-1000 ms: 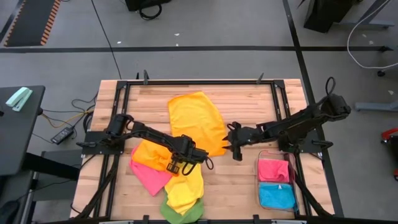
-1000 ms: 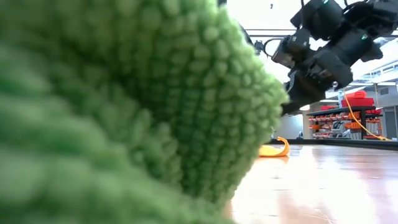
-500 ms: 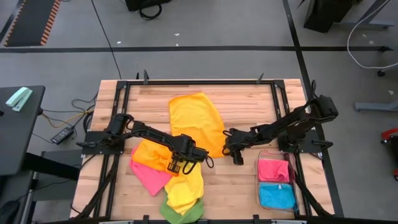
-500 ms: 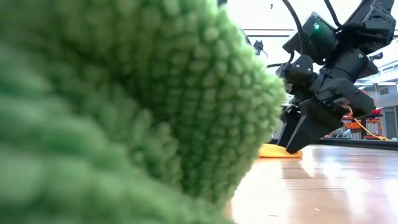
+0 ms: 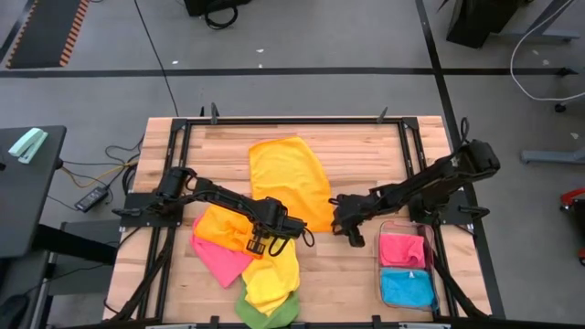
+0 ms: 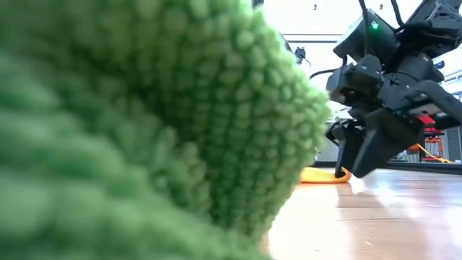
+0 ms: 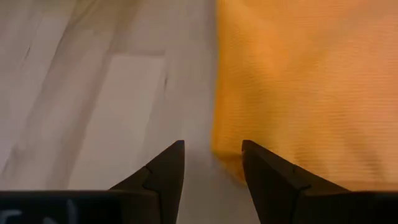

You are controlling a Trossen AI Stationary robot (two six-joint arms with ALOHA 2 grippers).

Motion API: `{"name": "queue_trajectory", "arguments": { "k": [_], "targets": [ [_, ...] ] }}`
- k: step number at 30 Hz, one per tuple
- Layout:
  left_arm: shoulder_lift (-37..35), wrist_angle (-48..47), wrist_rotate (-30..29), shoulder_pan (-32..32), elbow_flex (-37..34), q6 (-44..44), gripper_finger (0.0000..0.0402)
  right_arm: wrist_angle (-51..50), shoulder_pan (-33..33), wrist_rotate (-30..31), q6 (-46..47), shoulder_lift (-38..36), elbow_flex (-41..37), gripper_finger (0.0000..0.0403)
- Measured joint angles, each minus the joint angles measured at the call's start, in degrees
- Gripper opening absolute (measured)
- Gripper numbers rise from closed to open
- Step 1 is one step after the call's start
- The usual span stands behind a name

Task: Fold microfiber towels
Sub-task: Fold the orange towel

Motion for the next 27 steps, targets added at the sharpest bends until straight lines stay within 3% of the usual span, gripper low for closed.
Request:
{"name": "queue_trajectory", "arguments": {
  "k": [8, 18, 27],
  "targets": [
    [0.0, 0.1, 0.0, 0.0, 0.0, -0.3, 0.0033, -1.0, 2.0, 5.0, -3.7, 0.3, 0.1, 0.0151],
    [0.0, 0.1, 0.0, 0.0, 0.0, -0.7, 0.0016, -1.5, 1.8, 6.6, -4.8, 0.3, 0.1, 0.0042],
    [-1.6, -2.6, 0.0, 0.0, -0.1, -5.1, 0.0022, -5.3, 1.9, 5.8, -3.9, -2.8, 1.8, 0.0036]
  ]
}}
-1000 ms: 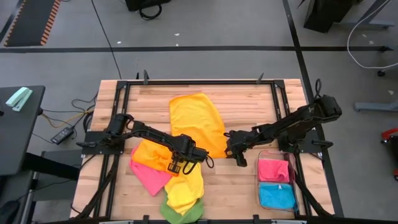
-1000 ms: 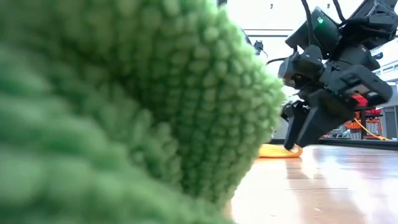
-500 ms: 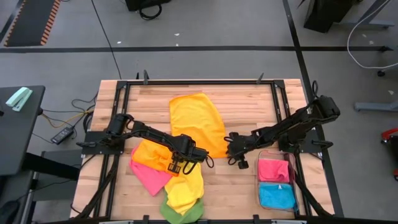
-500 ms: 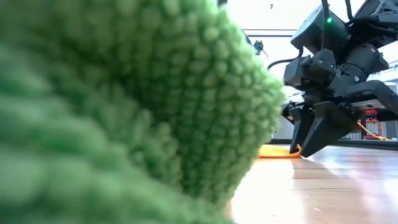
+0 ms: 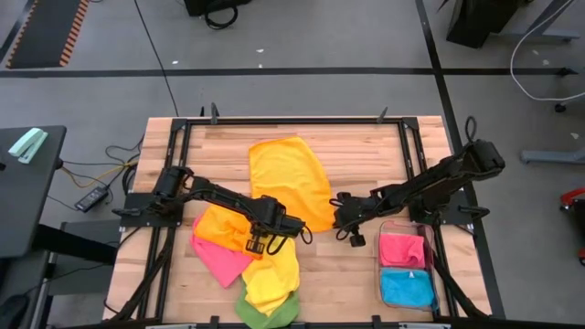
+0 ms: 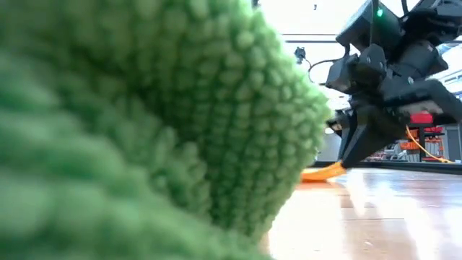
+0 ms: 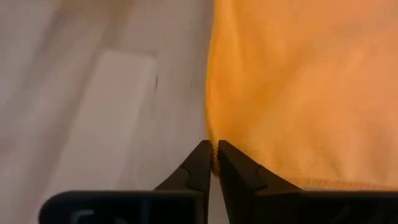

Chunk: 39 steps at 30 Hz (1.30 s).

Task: Fold microfiber towels
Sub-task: Fold the orange towel

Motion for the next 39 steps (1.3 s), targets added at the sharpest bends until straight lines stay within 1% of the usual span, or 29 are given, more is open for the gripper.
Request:
{"name": "queue_trajectory", "arguments": {
  "k": [4, 8, 13, 17, 20, 23, 29, 32, 36, 39],
  "targets": [
    [-1.5, 0.1, 0.0, -0.5, 0.0, -0.2, 0.0012, -5.7, 0.0, 0.0, 2.6, -3.8, 1.0, 0.0036],
    [-2.7, 0.8, 0.0, -1.2, 0.0, -2.8, 0.0022, -5.8, 0.3, -0.1, 4.2, -7.3, 1.2, 0.0036],
    [-2.8, 1.3, 0.1, -2.9, 0.0, -4.1, 0.0035, -5.7, 2.9, -2.5, 4.3, -8.6, 1.2, 0.0036],
    [-2.9, 2.8, 0.5, -4.4, 0.2, -4.2, 0.0025, -6.3, 5.6, -4.7, 4.3, -8.6, 1.4, 0.0036],
    [-2.9, 2.8, 0.8, -5.4, 2.8, -5.0, 0.0014, -9.7, 6.8, -4.6, 4.3, -8.6, 3.5, 0.0036],
    [-2.9, 2.7, 0.7, -6.3, 6.6, -5.9, 0.0011, -13.8, 7.3, -3.5, 4.7, -8.6, 6.4, 0.0036],
    [-3.0, 0.1, 0.7, -8.0, 14.0, -8.0, 0.0030, -19.5, 8.7, -3.4, 6.5, -8.6, 11.1, 0.0036],
    [-3.0, -3.3, 0.7, -8.7, 16.2, -10.1, 0.0026, -21.9, 9.8, -2.9, 6.3, -8.6, 13.3, 0.0036],
    [-3.0, -8.6, 0.7, -9.0, 18.2, -11.7, 0.0011, -30.7, 10.9, 1.3, 5.6, -8.6, 18.9, 0.0036],
    [-3.0, -12.4, 0.7, -9.0, 21.3, -13.5, 0.0008, -38.5, 10.9, 2.4, 5.6, -8.6, 25.3, 0.0036]
  ]
}}
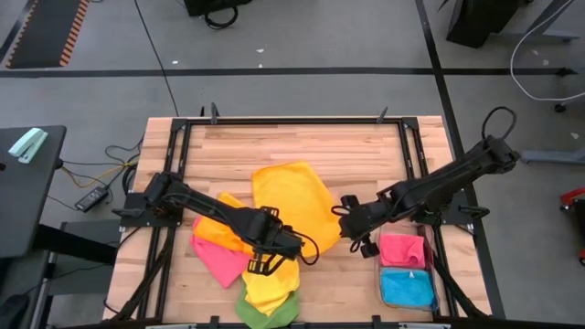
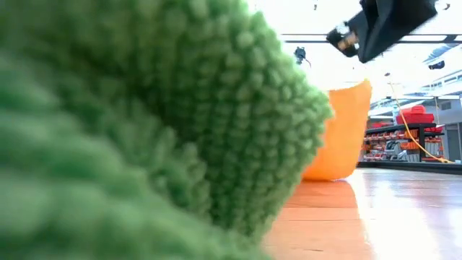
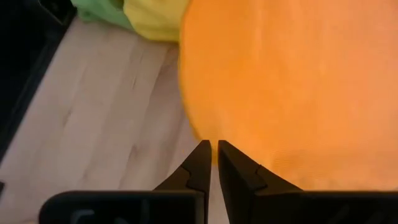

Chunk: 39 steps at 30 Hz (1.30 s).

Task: Fold microfiber towels
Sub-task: Fold the orange towel

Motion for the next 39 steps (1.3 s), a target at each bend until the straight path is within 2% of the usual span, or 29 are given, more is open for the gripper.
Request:
{"name": "queue_trajectory", "arguments": {
  "k": [6, 10, 14, 17, 21, 26, 32, 35, 39],
  "targets": [
    [0.0, -2.2, 0.0, -0.9, 7.2, 2.7, 0.0030, -11.6, 0.0, -0.1, -1.9, 0.0, 12.5, 0.0036],
    [0.0, -4.7, -0.3, -1.1, 11.5, 4.4, 0.0015, -15.3, 0.0, -0.1, -0.6, -0.1, 18.1, 0.0036],
    [0.0, -5.2, -0.3, -1.2, 11.2, 3.2, 0.0010, -12.0, 0.8, 0.9, -1.4, 0.3, 15.5, 0.0038],
    [0.0, -5.2, -0.4, -1.6, 8.8, 3.2, 0.0027, -7.5, 1.9, 0.3, -1.5, 0.5, 10.8, 0.0051],
    [0.0, -4.7, 0.0, -1.7, 6.0, 2.1, 0.0035, 6.5, 3.6, -1.6, -1.6, 0.5, 2.8, 0.0093],
    [0.0, -4.0, 0.2, -1.6, 4.2, 1.8, 0.0013, 21.3, 6.3, -1.6, 0.2, 3.0, -4.8, 0.0160],
    [0.0, -3.1, 0.3, -1.3, 4.1, 0.3, 0.0019, 23.5, 8.0, -0.8, 4.6, 11.8, -3.7, 0.0206],
    [0.0, -3.0, 0.2, -1.2, 4.1, 0.1, 0.0033, 23.6, 9.1, -1.8, 5.5, 16.6, -1.2, 0.0212],
    [0.0, -2.6, 0.2, -1.2, 4.1, 0.0, 0.0026, 22.4, 10.4, -2.0, 5.7, 21.4, 1.8, 0.0211]
  ]
}}
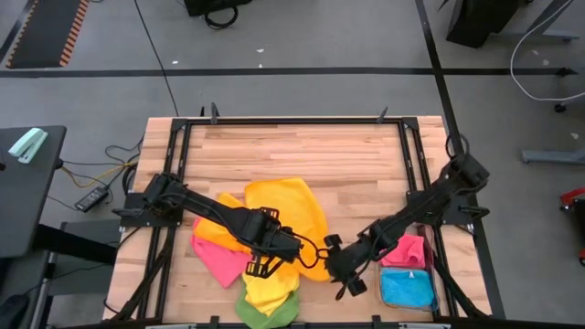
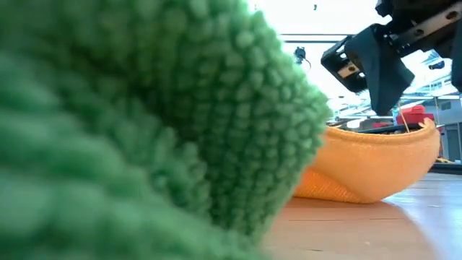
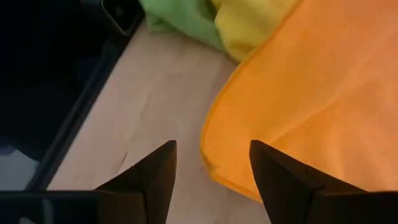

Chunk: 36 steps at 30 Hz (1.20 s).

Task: Fold microfiber towels
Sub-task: Fold the orange towel

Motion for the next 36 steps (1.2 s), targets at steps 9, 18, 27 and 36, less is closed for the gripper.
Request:
{"name": "queue_trajectory", "arguments": {
  "k": [9, 18, 27, 36],
  "targets": [
    [0.0, 0.6, 0.0, 0.0, 0.0, -0.8, 0.0021, -1.5, 1.1, 4.3, -1.3, 4.5, 1.6, 0.0200],
    [0.0, 0.9, 0.0, 0.0, 0.0, -0.7, 0.0023, 1.0, 1.6, 4.4, -4.9, 7.0, 1.6, 0.0109],
    [0.0, 1.7, 0.0, 0.0, 0.0, -0.7, 0.0023, 2.2, 1.7, 4.6, -7.4, 6.7, 1.6, 0.0007],
    [0.0, 2.1, 0.0, -0.4, 1.3, 0.9, 0.0009, -3.7, 2.1, 5.9, -8.1, 2.1, 3.9, 0.0003]
  ]
}}
